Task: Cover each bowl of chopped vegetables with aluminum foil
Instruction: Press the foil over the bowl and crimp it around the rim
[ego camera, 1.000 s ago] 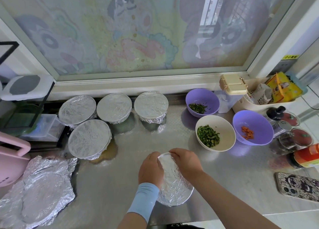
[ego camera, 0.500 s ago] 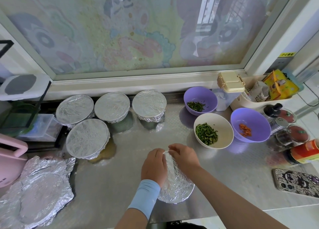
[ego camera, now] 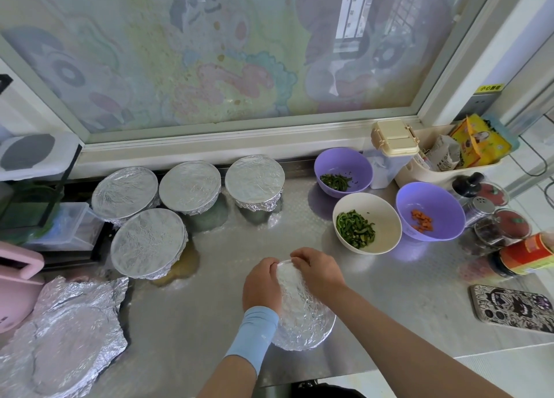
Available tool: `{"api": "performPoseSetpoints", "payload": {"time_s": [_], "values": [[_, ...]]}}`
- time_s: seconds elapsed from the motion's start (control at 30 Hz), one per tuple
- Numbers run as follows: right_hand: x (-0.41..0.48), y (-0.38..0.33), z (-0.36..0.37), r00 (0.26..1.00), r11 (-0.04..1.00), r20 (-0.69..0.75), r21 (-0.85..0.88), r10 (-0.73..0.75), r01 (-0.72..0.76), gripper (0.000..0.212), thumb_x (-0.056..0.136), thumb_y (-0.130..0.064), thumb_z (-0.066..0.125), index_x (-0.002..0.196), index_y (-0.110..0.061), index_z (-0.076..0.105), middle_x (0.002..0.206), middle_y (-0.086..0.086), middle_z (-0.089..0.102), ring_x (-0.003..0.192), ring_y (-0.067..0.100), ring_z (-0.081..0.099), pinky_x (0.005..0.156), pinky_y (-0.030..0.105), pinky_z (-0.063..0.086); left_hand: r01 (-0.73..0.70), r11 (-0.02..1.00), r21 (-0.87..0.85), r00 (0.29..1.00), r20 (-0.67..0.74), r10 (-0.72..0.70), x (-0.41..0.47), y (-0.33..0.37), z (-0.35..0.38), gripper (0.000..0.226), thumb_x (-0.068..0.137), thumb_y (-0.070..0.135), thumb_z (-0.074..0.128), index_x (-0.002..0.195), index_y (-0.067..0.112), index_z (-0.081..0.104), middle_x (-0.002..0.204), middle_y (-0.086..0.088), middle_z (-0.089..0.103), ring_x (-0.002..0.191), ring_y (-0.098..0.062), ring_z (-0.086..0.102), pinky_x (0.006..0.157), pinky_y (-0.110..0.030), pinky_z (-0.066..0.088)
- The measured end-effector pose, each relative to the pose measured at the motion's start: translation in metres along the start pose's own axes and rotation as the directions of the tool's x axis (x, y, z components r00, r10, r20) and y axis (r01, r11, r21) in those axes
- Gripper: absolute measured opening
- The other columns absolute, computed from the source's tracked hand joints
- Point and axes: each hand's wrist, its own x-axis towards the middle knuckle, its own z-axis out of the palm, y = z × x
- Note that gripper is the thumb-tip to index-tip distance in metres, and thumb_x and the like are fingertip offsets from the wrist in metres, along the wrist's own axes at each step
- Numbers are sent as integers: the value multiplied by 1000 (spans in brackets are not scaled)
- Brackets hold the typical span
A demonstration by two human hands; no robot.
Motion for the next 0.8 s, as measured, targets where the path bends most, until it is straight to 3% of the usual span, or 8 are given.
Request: {"api": "performPoseSetpoints", "payload": {"time_s": [0.1, 0.17, 0.23, 0.33, 0.47, 0.63, 0.8], "values": [[-2, 2, -3, 1000, 999, -13, -37, 5, -5, 16, 93, -35, 56, 100, -34, 71, 93, -17, 70, 89, 6, 61, 82, 28, 50, 24, 999, -38, 999, -30, -26, -2, -5, -7, 28, 98, 13, 42, 107, 21, 68, 102, 7, 68, 95, -15, 61, 84, -26, 47], [-2, 3, -4, 1000, 1000, -9, -19, 6, -6, 16, 93, -35, 57, 96, -34, 73, 89, -17, 71, 86, 5, 62, 79, 27, 51, -50, 997, -67, 998, 27, 52, 0, -2, -9, 36, 96, 4, 41, 113, 20, 68, 107, 13, 63, 100, -6, 56, 91, -18, 40], [-1, 3, -3, 999, 999, -17, 33, 33, -32, 16, 93, -34, 59, 93, -34, 74, 86, -18, 71, 85, 3, 62, 78, 25, 50, -29, 991, -133, 994, 97, 42, 2, 3, -9, 41, 94, 0, 41, 113, 22, 70, 107, 15, 63, 101, -3, 55, 92, -14, 38], [-1, 4, -3, 997, 992, -28, 107, 74, -70, 14, 91, -33, 62, 91, -34, 76, 84, -19, 72, 85, 1, 63, 79, 24, 51, 56, 976, -209, 993, 115, -32, 5, 3, -7, 36, 94, 7, 45, 103, 26, 75, 102, 15, 70, 96, -5, 62, 87, -16, 45], [1, 3, -3, 997, 992, -16, 108, 70, -68, 13, 90, -33, 63, 91, -34, 77, 85, -19, 72, 85, 1, 64, 79, 23, 50, 64, 976, -209, 991, 127, -38, 4, 1, -6, 33, 98, 10, 45, 99, 29, 72, 97, 13, 69, 88, -5, 61, 73, -5, 40], [3, 0, -4, 1000, 999, 10, 42, 26, -26, 16, 92, -32, 60, 95, -34, 76, 82, -14, 72, 80, 3, 64, 73, 25, 51, 15, 992, -122, 989, 150, 3, 14, 7, -8, 34, 92, 8, 44, 99, 26, 72, 97, 11, 69, 91, -10, 63, 82, -25, 50], [6, -5, -2, 998, 999, 50, -32, -22, 24, 19, 96, -31, 55, 99, -28, 74, 76, -12, 65, 76, 9, 58, 66, 23, 42, -3, 993, -120, 983, 185, 25, 17, 8, -5, 18, 95, 22, 54, 94, 27, 71, 86, 13, 69, 82, -6, 62, 73, -20, 47]]}}
